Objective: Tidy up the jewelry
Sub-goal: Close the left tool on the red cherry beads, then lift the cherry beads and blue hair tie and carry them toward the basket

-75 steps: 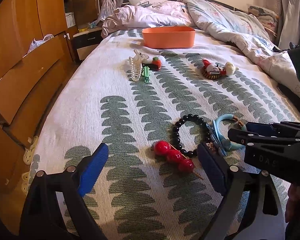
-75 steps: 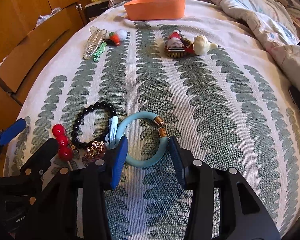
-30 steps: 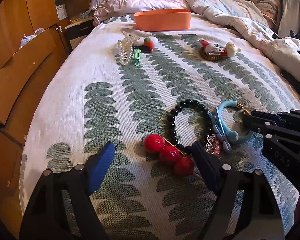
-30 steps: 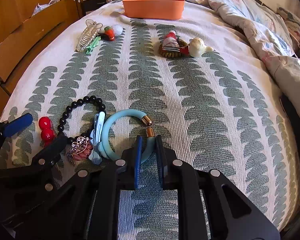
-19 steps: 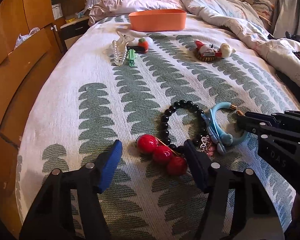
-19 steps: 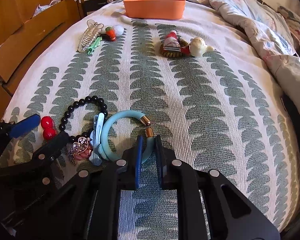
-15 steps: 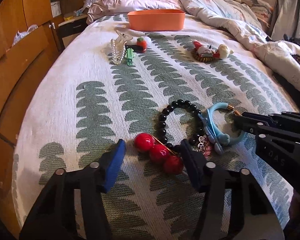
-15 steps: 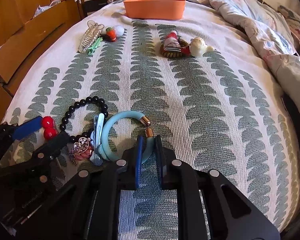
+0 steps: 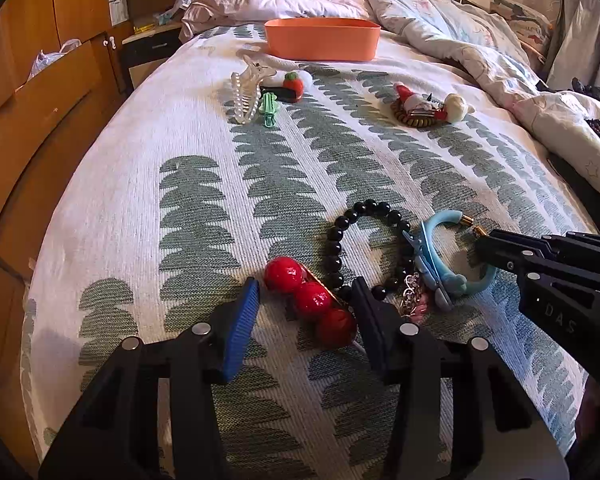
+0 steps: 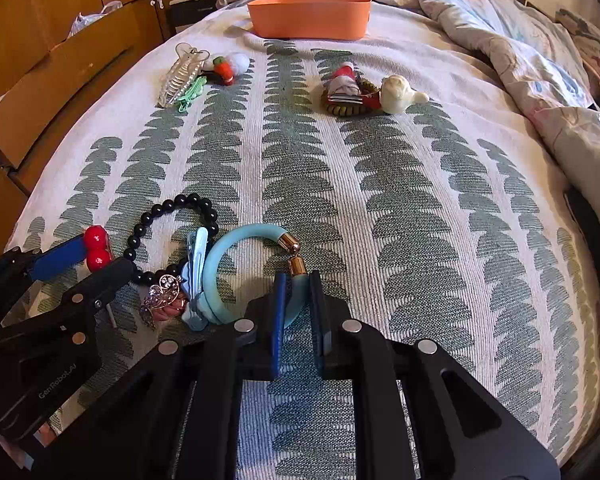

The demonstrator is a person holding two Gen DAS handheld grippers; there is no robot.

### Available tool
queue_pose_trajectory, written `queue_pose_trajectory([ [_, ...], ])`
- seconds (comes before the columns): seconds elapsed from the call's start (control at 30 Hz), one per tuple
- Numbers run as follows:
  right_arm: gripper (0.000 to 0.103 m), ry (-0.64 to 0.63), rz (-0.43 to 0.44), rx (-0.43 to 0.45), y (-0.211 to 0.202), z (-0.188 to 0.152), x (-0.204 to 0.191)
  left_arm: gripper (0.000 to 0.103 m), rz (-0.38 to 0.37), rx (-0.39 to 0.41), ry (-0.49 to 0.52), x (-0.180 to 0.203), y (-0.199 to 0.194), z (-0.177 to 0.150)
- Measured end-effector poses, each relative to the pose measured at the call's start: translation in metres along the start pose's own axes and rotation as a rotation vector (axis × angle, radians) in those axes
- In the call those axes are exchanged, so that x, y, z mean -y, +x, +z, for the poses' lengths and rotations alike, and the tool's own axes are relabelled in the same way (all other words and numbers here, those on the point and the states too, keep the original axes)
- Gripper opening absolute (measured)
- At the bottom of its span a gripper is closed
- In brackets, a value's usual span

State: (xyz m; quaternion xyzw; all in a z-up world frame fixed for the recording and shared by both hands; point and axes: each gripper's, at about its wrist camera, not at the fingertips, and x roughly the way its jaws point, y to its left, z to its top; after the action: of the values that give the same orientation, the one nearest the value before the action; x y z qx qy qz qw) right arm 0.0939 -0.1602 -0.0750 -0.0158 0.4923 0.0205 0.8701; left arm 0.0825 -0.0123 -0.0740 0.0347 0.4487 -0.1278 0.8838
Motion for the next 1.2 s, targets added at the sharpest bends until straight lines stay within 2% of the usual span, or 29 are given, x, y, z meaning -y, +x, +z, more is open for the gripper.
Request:
queue_pose_trajectory([
  [0.27,0.011,0.005,0.006,0.008,-0.002,0.0,0.001,0.048,-0.003,-0.008,-0.001,-0.002,0.004,0.003],
  [0.47,0.01,0.009,0.014,0.015,-0.005,0.0,0.002,0.044,-0.028,-0.007,-0.02,-0.005,0.007,0.006],
  [0.6,0.01,0.012,0.018,0.018,-0.006,0.0,0.002,0.031,-0.049,0.0,-0.031,-0.007,0.006,0.008],
  [0.7,0.01,0.014,0.02,0.018,-0.006,0.0,0.003,0.029,-0.054,0.002,-0.035,-0.007,0.005,0.008],
  [1.03,0.01,0.016,0.021,0.023,-0.006,0.001,0.004,0.028,-0.037,0.021,-0.031,-0.008,-0.004,0.008],
  [1.2,0.01,0.021,0.021,0.029,-0.008,0.002,0.005,0.026,-0.015,0.059,-0.025,-0.011,-0.016,0.011],
])
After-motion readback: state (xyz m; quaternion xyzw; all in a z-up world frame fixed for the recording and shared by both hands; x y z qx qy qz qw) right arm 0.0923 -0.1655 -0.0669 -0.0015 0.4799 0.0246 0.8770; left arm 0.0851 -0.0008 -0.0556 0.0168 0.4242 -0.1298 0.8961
